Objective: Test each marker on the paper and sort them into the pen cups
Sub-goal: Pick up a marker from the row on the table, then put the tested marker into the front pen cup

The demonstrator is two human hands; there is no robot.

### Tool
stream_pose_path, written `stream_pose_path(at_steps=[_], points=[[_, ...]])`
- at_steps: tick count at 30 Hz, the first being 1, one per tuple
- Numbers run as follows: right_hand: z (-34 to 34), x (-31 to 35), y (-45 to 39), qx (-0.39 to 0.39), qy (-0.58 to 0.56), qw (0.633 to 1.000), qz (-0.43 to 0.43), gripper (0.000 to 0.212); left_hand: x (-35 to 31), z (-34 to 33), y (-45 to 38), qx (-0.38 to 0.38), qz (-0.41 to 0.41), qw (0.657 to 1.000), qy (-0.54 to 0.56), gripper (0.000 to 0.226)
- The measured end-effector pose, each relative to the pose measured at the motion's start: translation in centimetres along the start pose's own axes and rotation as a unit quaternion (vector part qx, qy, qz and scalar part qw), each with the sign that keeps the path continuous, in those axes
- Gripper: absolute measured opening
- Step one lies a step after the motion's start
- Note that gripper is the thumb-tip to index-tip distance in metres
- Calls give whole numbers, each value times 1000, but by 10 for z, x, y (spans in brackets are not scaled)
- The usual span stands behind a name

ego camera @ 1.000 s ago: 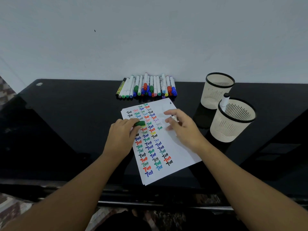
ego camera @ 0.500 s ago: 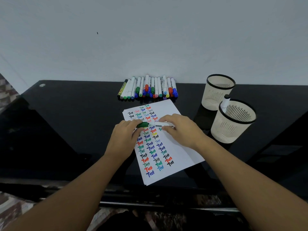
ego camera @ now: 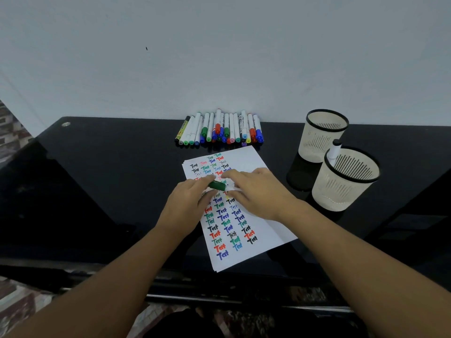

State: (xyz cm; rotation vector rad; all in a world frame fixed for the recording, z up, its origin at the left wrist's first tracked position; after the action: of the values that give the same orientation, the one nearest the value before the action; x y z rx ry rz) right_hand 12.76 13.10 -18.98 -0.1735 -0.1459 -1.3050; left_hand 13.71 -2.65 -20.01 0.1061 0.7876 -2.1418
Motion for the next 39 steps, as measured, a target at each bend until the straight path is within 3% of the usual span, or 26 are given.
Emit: stream_pose_path(at_steps=[5, 9, 24, 28, 31, 34, 39], points=[[4, -1, 3, 5, -103, 994, -30, 57, 14, -7, -1, 28, 63, 998, 8, 73], [4, -7, 4, 25, -128, 990, -61, 60, 18, -18, -5, 74, 42, 996, -33, 73], [-3, -15, 18, 16, -230, 967, -109, 56, 22, -22, -4, 108, 61, 992, -15, 75], [9, -18, 26, 24, -250, 961, -118, 44, 22, -31, -1, 203, 78, 976, -23, 95], [11, -26, 32, 32, -323, 936, -138, 43, 19, -37, 10, 272, 75, 959, -35, 101], [10, -31, 38, 28, -343, 928, -146, 41, 14, -38, 22, 288, 47, 954, -67, 101], [16, -37, 56, -14, -335, 927, -171, 13, 13, -37, 22, 280, 43, 955, -84, 103]])
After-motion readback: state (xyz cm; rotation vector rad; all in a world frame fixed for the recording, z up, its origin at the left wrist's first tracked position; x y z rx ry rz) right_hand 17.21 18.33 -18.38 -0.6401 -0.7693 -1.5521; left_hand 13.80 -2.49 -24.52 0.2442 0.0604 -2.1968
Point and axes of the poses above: each hand's wrist, its own y-axis away from the middle knuckle, its own z-axis out of the back of the hand, x = y × z, the point moved 8 cm from there along -y, towards the middle knuckle, and after that the axes turned 12 degrees about -z, right-handed, at the moved point
